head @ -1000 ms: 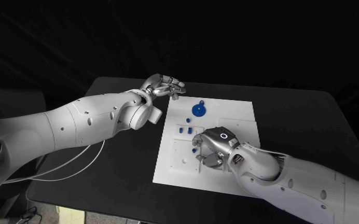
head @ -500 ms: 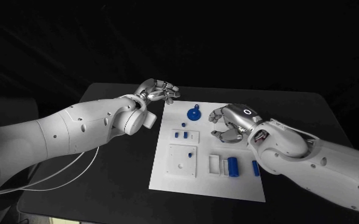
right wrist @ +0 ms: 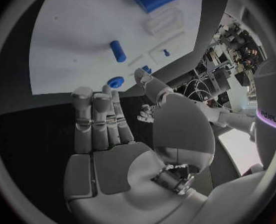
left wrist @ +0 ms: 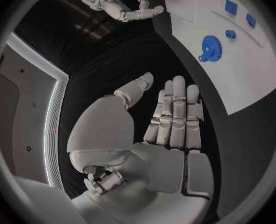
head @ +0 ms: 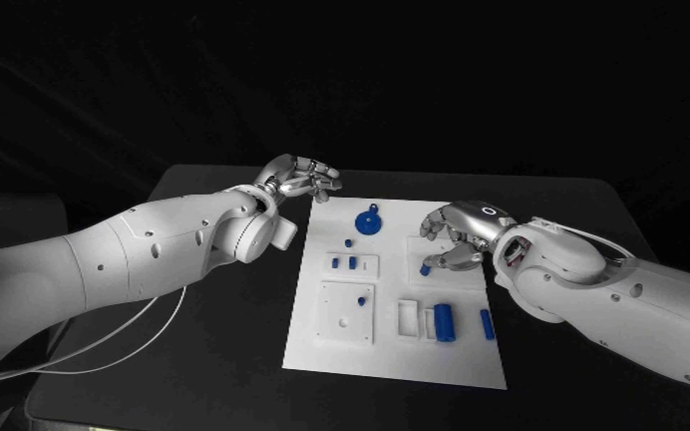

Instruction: Assemble the parts on the task board

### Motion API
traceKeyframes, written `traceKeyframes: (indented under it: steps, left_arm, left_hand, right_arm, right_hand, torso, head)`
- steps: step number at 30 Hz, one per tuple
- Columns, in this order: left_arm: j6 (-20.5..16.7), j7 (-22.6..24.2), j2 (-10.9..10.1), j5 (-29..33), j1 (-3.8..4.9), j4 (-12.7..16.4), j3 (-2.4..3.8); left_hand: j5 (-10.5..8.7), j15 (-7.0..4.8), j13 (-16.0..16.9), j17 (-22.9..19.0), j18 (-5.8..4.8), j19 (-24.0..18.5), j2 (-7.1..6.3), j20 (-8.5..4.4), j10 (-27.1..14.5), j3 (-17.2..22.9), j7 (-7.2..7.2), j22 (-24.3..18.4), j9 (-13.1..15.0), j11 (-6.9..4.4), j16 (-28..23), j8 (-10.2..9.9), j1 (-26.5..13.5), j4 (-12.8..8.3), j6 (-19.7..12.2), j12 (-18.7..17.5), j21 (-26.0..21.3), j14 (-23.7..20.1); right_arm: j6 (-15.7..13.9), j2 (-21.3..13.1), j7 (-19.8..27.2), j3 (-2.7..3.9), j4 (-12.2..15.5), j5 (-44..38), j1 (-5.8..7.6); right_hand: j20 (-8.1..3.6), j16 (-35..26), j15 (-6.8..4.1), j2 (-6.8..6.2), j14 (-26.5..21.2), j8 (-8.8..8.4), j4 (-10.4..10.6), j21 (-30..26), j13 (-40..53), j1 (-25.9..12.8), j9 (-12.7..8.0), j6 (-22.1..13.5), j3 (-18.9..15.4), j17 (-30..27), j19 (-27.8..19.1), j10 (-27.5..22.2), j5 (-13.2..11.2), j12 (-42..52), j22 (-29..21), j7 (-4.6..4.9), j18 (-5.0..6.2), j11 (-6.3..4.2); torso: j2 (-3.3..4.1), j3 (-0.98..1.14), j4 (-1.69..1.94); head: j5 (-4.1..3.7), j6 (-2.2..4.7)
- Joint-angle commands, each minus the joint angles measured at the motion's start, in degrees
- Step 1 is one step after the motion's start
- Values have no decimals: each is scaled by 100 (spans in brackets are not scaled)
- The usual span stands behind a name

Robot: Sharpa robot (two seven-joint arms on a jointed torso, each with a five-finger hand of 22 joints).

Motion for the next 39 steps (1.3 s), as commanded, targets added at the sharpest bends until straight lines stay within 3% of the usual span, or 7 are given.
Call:
traceKeyframes:
  steps: [1, 9, 15, 20, 23, 29, 39]
  left_arm:
    - [56, 55, 7, 41, 6, 3, 4]
    - [63, 55, 8, 41, 6, 1, 4]
    - [68, 56, 2, 41, 6, -3, 4]
    - [63, 57, -4, 41, 6, -5, 4]
    - [62, 57, -5, 42, 6, -1, 4]
    - [67, 55, -8, 42, 6, 1, 4]
    - [65, 56, -7, 42, 6, 3, 4]
  left_hand:
    - [-36, 18, -6, 8, 93, -18, 31, -23, -45, -9, 41, 6, -10, 8, -37, 37, -9, 5, 14, 1, -22, 33]
    - [-37, 19, -6, 11, 92, -19, 32, -22, -47, -11, 41, 8, -11, 9, -41, 40, -12, 8, 13, 2, -24, 33]
    - [-37, 20, -5, 14, 91, -19, 34, -21, -47, -12, 42, 9, -12, 9, -44, 41, -12, 9, 12, 3, -25, 34]
    - [-37, 20, -5, 14, 91, -19, 34, -21, -48, -12, 42, 9, -12, 9, -44, 41, -12, 10, 12, 3, -25, 34]
    - [-37, 20, -5, 15, 91, -19, 35, -21, -48, -12, 42, 9, -12, 10, -45, 42, -13, 11, 13, 3, -26, 34]
    - [-37, 21, -5, 18, 90, -19, 39, -20, -48, -13, 41, 11, -13, 10, -48, 44, -15, 15, 13, 4, -27, 35]
    - [-37, 21, -5, 23, 90, -18, 44, -20, -49, -13, 41, 13, -14, 10, -52, 47, -16, 19, 13, 6, -29, 37]
  right_arm:
    - [464, 11, -56, -13, -39, -353, -26]
    - [469, 70, -39, -57, -50, -409, -94]
    - [442, 137, -21, -87, -114, -488, -135]
    - [440, 164, -23, -125, -146, -558, -154]
    - [453, 171, -45, -129, -145, -610, -161]
    - [420, 184, -96, -140, -161, -711, -164]
    - [316, 249, -151, -151, -185, -760, -188]
  right_hand:
    - [3, 30, 0, -11, 4, -31, -6, -10, -18, -59, -5, -9, -62, -11, 4, -54, -41, -17, 93, -36, 712, 9]
    - [5, 35, -16, 1, -3, 3, 14, -24, -26, 35, 5, 4, -29, -21, 0, 22, -55, 34, 88, -84, 712, -9]
    - [-1, 51, -36, 21, 13, 88, 132, -29, -24, 329, 42, 80, 328, -32, 43, 157, -68, 94, 78, -118, 712, -24]
    - [1, 56, -35, 30, 17, 106, 157, -27, -22, 360, 50, 101, 379, -33, 52, 182, -69, 106, 78, -125, 712, -27]
    - [0, 72, -102, 247, 39, 252, 210, -8, 42, 507, 111, 352, 559, -32, 84, 473, -68, 259, 85, -76, 712, -100]
    - [19, 79, -205, 354, 66, 347, 255, 29, 111, 571, 144, 521, 719, -43, 115, 737, -70, 387, 102, -68, 712, -206]
    - [19, 78, -258, 422, 90, 408, 281, 54, 174, 532, 163, 642, 791, -53, 137, 862, -70, 447, 104, -120, 712, -261]
  torso:
    - [5, -5, 7]
    - [7, -9, 8]
    - [7, -12, 13]
    - [6, -17, 14]
    - [9, -17, 13]
    - [5, -18, 9]
    - [5, -14, 11]
  head:
    - [-18, -1]
    - [-31, -6]
    - [-26, -26]
    - [-26, -34]
    - [-23, -38]
    - [-21, -48]
    - [-23, -65]
